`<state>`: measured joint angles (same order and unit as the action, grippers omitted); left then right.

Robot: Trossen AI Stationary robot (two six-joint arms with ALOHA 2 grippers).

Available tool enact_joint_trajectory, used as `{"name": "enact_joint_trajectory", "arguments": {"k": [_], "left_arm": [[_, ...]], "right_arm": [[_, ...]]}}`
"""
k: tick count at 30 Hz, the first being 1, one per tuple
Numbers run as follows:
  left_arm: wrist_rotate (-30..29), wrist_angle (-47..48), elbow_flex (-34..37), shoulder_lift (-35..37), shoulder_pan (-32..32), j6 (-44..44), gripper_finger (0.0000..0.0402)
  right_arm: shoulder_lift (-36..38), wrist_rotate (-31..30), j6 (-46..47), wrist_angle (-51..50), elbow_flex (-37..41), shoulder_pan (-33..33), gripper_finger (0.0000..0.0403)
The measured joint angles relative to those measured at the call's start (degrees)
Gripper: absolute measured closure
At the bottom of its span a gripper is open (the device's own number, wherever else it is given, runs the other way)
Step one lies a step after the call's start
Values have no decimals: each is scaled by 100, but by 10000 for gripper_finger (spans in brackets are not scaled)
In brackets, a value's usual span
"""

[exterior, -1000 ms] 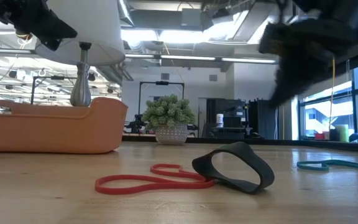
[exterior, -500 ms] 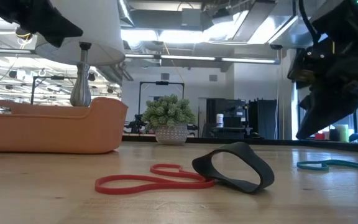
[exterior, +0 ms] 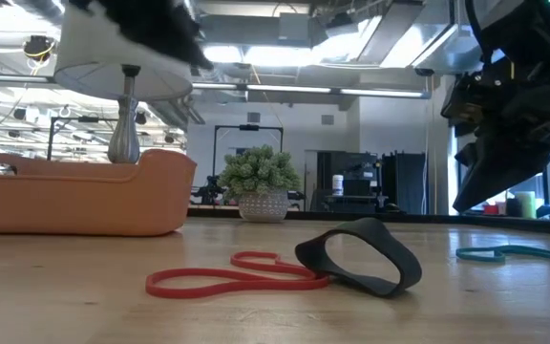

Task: Pick and place rubber bands into bin
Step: Put the black rubber band into the orange bin

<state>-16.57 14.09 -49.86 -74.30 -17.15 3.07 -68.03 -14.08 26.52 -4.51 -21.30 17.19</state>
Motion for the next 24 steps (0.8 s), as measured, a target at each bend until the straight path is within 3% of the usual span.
{"name": "enact_joint_trajectory", "arguments": {"k": [7,16,24], "left_arm": [[384,555,-1780,-1647,-123,499,356],[387,1555,-3782,-3483,-403,518,287],[756,2828,-5402,-4925,-585,537,255]], "right_arm": [[0,3,7,-4,0,0,396],[0,6,13,-4,0,0,388],[0,6,32,4,0,0,396]]}}
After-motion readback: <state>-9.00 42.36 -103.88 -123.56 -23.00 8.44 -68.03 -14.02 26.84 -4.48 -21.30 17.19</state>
